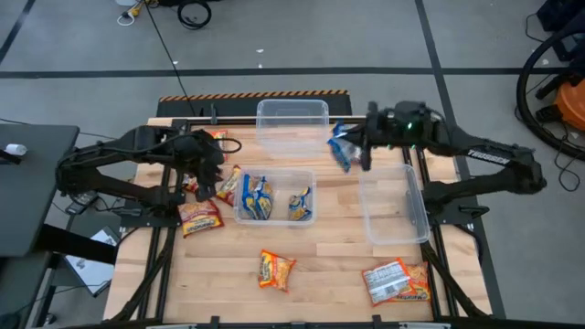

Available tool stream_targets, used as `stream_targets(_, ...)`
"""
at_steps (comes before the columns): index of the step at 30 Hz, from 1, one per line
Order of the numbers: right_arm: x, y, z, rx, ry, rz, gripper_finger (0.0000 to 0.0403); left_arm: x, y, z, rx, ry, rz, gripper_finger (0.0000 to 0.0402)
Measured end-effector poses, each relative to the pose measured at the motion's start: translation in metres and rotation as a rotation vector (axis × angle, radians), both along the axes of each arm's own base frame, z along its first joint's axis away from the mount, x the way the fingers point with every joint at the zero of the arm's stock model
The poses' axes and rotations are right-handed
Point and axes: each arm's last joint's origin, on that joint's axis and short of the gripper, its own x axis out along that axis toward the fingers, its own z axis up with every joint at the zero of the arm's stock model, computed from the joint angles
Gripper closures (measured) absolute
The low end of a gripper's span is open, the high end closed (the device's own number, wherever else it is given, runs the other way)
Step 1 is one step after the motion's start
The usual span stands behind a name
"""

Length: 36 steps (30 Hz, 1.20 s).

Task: Sort Maruchan noodles
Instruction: Put the blue noodle pack into the bottom left transparent bin

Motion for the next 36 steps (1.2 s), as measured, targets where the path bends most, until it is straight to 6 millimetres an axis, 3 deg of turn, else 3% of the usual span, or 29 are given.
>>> stream_targets(9,0.079,0.055,-0.02,-0.059,-0.128,0.057,0.0398,-0.009,-0.018,-0.063,-0.023,0.05,-0.07,0.0278)
stream_targets(13,0.11,0.067,-0.037,-0.044,-0.182,0.086,0.0398,-0.008,-0.026,-0.087,-0.025,-0.013,-0.101,0.0278)
stream_targets(19,0.149,0.071,-0.075,-0.016,-0.192,0.079,0.0398,-0.011,-0.035,-0.117,-0.024,0.028,-0.152,0.0278)
stream_targets(27,0.177,0.072,-0.123,-0.028,-0.106,0.08,0.0398,-0.006,-0.037,-0.137,0.004,-0.033,-0.16,0.0278)
stream_targets(36,0.188,0.061,-0.158,0.004,0.021,0.094,0.0396,0.004,-0.036,-0.144,0.031,-0.165,-0.142,0.0278)
